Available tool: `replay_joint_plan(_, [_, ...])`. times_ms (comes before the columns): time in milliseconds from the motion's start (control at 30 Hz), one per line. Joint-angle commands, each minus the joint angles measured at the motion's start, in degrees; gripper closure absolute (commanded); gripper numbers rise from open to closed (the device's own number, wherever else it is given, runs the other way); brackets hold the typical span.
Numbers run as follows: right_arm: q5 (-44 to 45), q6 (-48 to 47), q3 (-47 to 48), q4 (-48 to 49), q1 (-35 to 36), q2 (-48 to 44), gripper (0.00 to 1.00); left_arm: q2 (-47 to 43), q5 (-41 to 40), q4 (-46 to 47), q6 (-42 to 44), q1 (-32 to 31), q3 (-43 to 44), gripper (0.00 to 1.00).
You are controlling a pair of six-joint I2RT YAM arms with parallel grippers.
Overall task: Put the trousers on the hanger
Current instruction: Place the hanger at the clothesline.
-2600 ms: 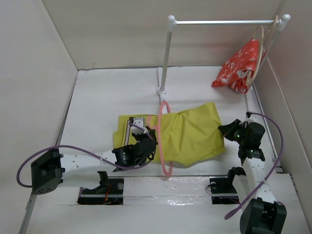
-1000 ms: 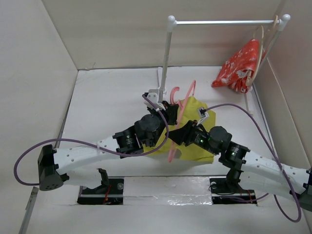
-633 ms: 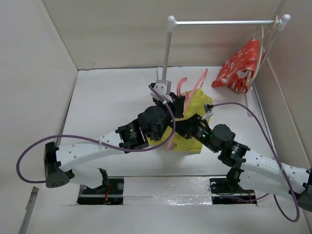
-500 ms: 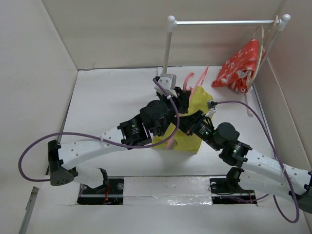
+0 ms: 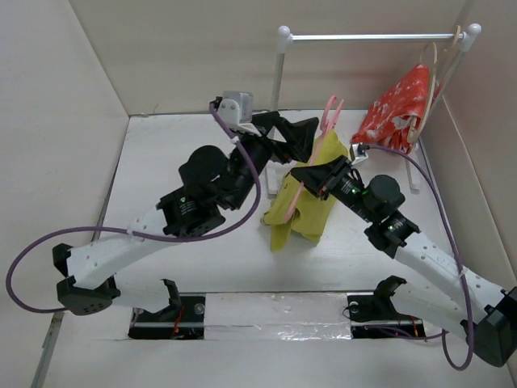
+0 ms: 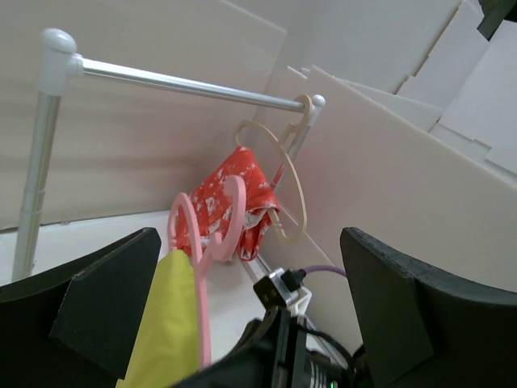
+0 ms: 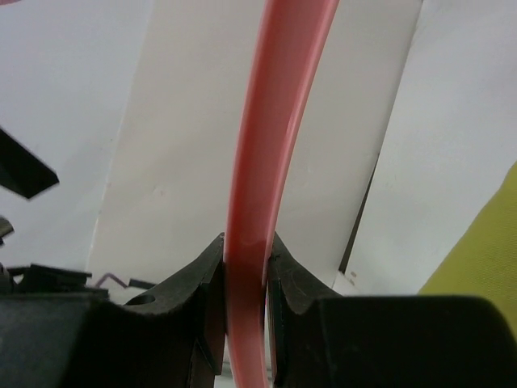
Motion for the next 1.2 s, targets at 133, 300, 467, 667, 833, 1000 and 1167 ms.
replay_joint_plan(133, [-10.73, -2.62, 17.49, 8.72, -9.24, 6.57, 1.0, -13.13, -4.04, 1.79, 2.17, 0.16, -9.88, 0.05])
replay_joint_plan(300, [-14.78, -3.42, 26.4, 6.77, -14.87, 15.44, 1.0, -18.16, -4.74, 2.32, -3.18, 0.16, -21.5, 0.05])
replay_joint_plan(467, [-18.02, -3.25, 34.47, 5.09, -18.74, 23.19, 1.0, -22.03, -1.76, 4.43, -8.03, 0.69, -32.14, 0.06])
replay_joint_plan(667, [-22.16, -3.24, 42.75, 2.46, -23.75, 31.36, 1.0, -20.19, -0.88, -0.49, -9.44, 0.69, -32.41, 0.06])
replay_joint_plan(833, [-24.54, -2.11, 47.23, 1.31, -27.53, 34.54, 1.0, -21.76, -1.49, 0.03, -10.58, 0.69, -35.4, 0.06])
replay_joint_plan(1000, [-26.65, -1.14, 48.83, 1.22, -30.52, 36.73, 1.0, -22.91, -1.32, 1.0, -11.98, 0.69, -38.39, 0.06])
replay_joint_plan(1167, [-27.61, -1.84, 46.64, 1.13, -31.14, 38.05, 1.0, -23.26, -1.49, 0.91, -12.69, 0.69, -39.09, 0.06])
